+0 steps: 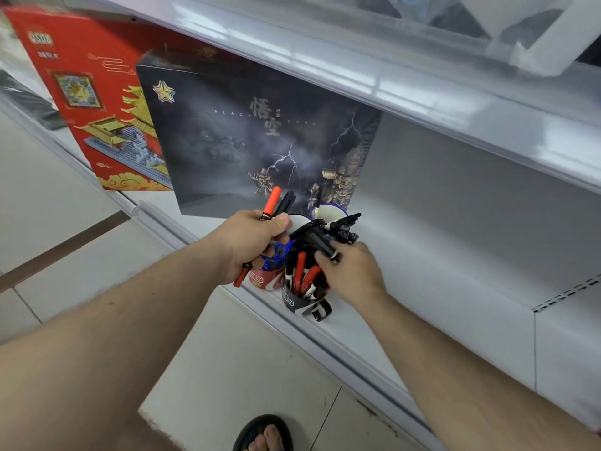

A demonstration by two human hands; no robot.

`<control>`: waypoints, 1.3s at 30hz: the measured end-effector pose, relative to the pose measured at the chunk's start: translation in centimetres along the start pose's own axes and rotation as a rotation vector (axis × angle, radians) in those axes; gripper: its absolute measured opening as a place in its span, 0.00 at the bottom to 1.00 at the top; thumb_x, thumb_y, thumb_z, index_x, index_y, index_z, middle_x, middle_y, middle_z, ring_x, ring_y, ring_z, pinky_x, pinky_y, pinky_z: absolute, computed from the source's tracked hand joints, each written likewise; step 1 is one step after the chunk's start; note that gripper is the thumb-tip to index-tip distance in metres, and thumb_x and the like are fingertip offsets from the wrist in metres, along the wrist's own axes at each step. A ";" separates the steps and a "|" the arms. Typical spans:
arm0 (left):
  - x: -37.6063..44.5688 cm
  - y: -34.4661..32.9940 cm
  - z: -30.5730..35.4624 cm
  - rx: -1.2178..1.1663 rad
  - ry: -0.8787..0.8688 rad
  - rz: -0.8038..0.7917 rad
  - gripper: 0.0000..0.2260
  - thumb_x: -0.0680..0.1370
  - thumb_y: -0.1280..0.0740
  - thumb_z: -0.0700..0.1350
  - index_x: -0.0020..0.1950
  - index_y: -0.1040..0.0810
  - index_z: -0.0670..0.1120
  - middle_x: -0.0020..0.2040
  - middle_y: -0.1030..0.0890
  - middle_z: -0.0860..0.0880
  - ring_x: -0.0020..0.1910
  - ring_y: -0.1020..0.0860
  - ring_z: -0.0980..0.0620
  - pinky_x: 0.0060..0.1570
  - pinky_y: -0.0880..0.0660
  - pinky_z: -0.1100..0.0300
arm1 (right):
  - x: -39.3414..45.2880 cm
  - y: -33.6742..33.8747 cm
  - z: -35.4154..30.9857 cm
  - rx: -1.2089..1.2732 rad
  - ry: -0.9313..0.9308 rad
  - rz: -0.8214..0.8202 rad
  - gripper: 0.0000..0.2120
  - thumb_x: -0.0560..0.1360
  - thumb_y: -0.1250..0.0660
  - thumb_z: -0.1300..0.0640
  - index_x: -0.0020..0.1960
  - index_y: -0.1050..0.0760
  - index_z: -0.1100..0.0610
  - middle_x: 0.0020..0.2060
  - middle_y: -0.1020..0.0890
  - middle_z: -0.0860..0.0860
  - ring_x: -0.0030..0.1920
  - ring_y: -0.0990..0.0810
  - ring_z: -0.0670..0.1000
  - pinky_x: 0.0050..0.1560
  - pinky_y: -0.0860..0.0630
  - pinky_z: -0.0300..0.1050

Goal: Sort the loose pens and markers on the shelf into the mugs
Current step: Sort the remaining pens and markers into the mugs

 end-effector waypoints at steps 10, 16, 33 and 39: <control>-1.9 -7.3 -0.4 0.219 -0.050 -0.282 0.09 0.80 0.32 0.51 0.53 0.20 0.47 0.40 0.14 0.54 0.32 0.22 0.56 0.29 0.32 0.64 | -7.6 4.4 4.5 0.821 -0.410 -0.208 0.30 0.79 0.47 0.34 0.53 0.22 0.59 0.25 0.38 0.50 0.27 0.39 0.51 0.33 0.38 0.45; -4.9 -14.0 -0.5 0.335 -0.075 -0.624 0.09 0.80 0.33 0.47 0.56 0.19 0.44 0.45 0.15 0.49 0.35 0.22 0.59 0.30 0.35 0.63 | -10.6 7.4 6.6 1.109 -0.400 -0.149 0.17 0.82 0.40 0.48 0.46 0.23 0.60 0.29 0.28 0.56 0.28 0.32 0.54 0.30 0.32 0.45; -10.0 -35.3 3.5 0.299 -0.141 -0.667 0.08 0.78 0.32 0.50 0.49 0.22 0.46 0.46 0.16 0.48 0.39 0.24 0.51 0.28 0.36 0.62 | -19.7 29.3 25.2 0.829 -0.557 0.616 0.03 0.79 0.37 0.65 0.48 0.24 0.62 0.35 0.21 0.58 0.30 0.24 0.53 0.32 0.26 0.45; -13.5 -44.0 4.4 0.144 -0.121 -0.777 0.07 0.80 0.33 0.46 0.54 0.21 0.45 0.48 0.17 0.48 0.35 0.23 0.54 0.28 0.35 0.62 | -25.8 36.6 34.2 0.457 -0.564 0.998 0.05 0.73 0.35 0.57 0.40 0.23 0.55 0.32 0.23 0.53 0.35 0.27 0.53 0.41 0.27 0.54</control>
Point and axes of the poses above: each hand's wrist, its own x-axis towards the middle knuckle, its own y-axis out of the back of the hand, z = x × y, the point moved 5 cm from there along x, towards the middle knuckle
